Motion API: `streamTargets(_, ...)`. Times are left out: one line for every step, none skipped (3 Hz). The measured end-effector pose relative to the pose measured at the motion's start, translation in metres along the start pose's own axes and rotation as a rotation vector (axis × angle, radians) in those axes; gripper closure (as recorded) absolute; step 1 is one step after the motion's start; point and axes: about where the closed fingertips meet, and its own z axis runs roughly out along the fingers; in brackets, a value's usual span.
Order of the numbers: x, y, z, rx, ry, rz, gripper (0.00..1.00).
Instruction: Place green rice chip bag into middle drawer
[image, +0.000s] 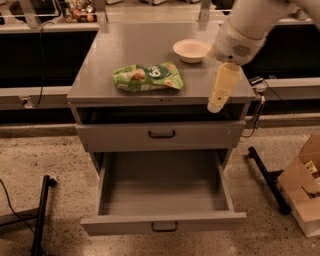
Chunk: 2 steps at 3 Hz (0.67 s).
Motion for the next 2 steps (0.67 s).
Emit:
streamTargets(-0.040,-0.058,0.045,-0.015,-0.075,-0.038,0.00)
streamTargets(-0.066,-0.096,0.076,0.025,-0.089,-0.074,0.00)
